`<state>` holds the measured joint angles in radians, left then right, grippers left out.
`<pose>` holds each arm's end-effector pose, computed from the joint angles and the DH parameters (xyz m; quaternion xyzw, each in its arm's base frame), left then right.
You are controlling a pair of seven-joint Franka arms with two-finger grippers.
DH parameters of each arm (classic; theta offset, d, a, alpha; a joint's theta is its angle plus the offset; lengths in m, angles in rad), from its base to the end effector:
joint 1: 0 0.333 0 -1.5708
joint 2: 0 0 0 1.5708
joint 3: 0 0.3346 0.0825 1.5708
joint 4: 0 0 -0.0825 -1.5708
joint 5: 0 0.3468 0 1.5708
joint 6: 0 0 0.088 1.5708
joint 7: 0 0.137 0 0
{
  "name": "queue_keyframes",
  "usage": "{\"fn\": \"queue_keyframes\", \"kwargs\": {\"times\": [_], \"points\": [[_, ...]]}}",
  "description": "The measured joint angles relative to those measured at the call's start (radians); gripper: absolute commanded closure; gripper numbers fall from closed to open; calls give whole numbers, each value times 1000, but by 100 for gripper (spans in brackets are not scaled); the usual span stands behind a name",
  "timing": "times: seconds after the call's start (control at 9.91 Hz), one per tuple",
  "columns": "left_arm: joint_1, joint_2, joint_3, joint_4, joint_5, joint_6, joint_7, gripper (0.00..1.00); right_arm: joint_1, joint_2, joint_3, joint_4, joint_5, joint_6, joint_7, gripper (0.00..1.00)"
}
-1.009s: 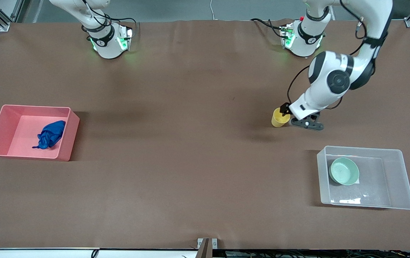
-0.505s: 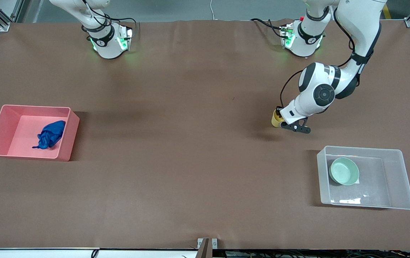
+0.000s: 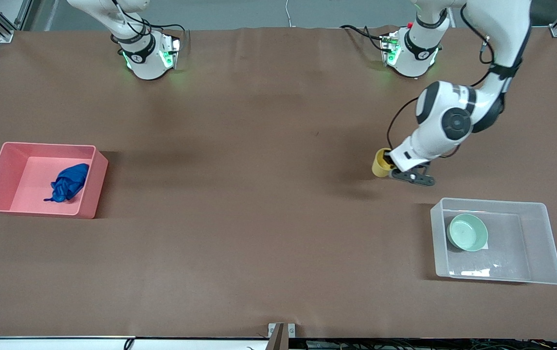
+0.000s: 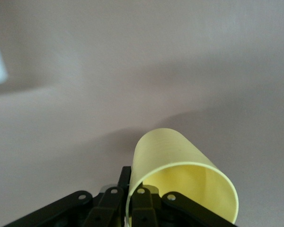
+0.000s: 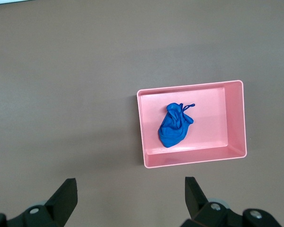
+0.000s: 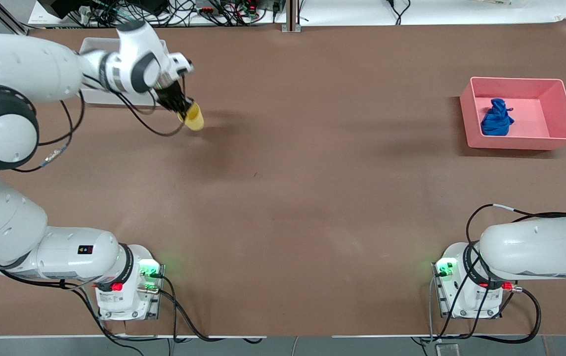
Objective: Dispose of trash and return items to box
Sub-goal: 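Carry the yellow cup into the green bowl with the left gripper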
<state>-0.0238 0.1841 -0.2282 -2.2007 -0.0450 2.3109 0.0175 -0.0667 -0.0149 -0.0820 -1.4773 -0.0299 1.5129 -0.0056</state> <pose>0.5017 -0.1301 0.3108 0.9918 -0.1174 -0.0389 0.0325 0.5019 -0.0799 0.6560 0.9969 -0.0727 0.0240 0.0162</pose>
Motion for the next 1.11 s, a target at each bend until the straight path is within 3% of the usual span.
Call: {"fn": "queue_keyframes", "kwargs": {"times": [0.3,0.71,1.01,1.11], "points": [[9,49,136,285,0,-170,148,100,0,0,-1,0,0,0,0,0],[21,337,305,650,1,-270,379,99,0,0,-1,0,0,0,0,0],[30,501,376,746,1,-281,479,95,0,0,-1,0,0,0,0,0],[29,529,376,754,1,-281,480,87,0,0,-1,0,0,0,0,0]]}}
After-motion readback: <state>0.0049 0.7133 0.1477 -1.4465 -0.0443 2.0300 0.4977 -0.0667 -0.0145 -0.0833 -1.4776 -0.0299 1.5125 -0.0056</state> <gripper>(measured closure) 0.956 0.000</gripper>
